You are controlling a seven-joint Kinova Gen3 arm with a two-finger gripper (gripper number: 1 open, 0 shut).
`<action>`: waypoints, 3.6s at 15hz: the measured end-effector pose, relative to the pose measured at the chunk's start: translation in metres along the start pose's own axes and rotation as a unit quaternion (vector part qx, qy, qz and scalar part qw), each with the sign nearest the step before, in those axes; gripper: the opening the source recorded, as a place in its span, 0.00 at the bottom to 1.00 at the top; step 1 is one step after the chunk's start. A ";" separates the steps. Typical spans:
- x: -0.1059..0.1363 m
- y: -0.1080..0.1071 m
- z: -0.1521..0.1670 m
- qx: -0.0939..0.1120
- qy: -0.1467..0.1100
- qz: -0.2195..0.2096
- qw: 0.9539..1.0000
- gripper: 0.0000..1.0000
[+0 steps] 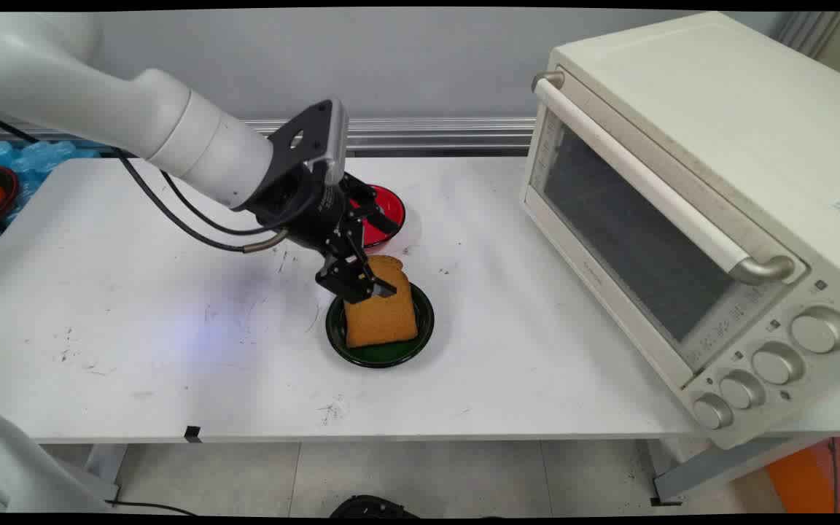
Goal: Open the oven
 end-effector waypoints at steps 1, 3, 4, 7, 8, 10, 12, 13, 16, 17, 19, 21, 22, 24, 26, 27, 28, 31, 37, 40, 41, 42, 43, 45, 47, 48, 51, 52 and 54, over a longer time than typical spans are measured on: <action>0.003 0.002 -0.003 0.000 0.003 -0.008 1.000 1.00; 0.012 0.007 -0.012 0.000 0.011 -0.024 1.000 1.00; 0.018 0.009 -0.016 -0.002 0.016 -0.030 0.999 1.00; 0.038 0.016 -0.030 -0.004 0.040 -0.048 0.998 1.00; 0.045 0.017 -0.033 -0.004 0.048 -0.054 0.997 1.00; 0.059 0.019 -0.040 -0.001 0.068 -0.067 0.995 1.00; 0.076 0.021 -0.046 0.004 0.091 -0.082 0.993 1.00; 0.083 0.021 -0.048 0.006 0.099 -0.086 0.991 1.00; 0.102 0.022 -0.052 0.014 0.122 -0.099 0.988 1.00; 0.109 0.021 -0.053 0.017 0.128 -0.102 0.986 1.00; 0.129 0.021 -0.054 0.028 0.144 -0.110 0.983 1.00; 0.143 0.020 -0.053 0.037 0.152 -0.113 0.981 1.00; 0.151 0.019 -0.051 0.042 0.156 -0.114 0.980 1.00; 0.164 0.016 -0.046 0.053 0.160 -0.113 0.979 1.00; 0.178 0.012 -0.040 0.064 0.163 -0.111 0.978 1.00; 0.184 0.010 -0.037 0.069 0.164 -0.111 0.978 1.00; 0.189 0.008 -0.034 0.074 0.164 -0.112 0.977 1.00; 0.202 0.000 -0.024 0.087 0.163 -0.114 0.976 1.00; 0.222 -0.015 -0.002 0.105 0.151 -0.128 0.974 1.00; 0.232 -0.022 0.014 0.113 0.143 -0.143 0.973 1.00; 0.235 -0.025 0.019 0.114 0.140 -0.149 0.972 1.00; 0.238 -0.028 0.025 0.116 0.137 -0.159 0.971 1.00; 0.240 -0.029 0.029 0.116 0.134 -0.164 0.970 1.00; 0.243 -0.032 0.037 0.118 0.128 -0.176 0.969 1.00; 0.245 -0.035 0.044 0.119 0.121 -0.185 0.968 1.00; 0.246 -0.036 0.049 0.119 0.116 -0.189 0.968 1.00; 0.249 -0.038 0.061 0.118 0.104 -0.195 0.968 1.00; 0.250 -0.038 0.064 0.117 0.101 -0.196 0.968 1.00; 0.251 -0.039 0.069 0.116 0.097 -0.197 0.969 1.00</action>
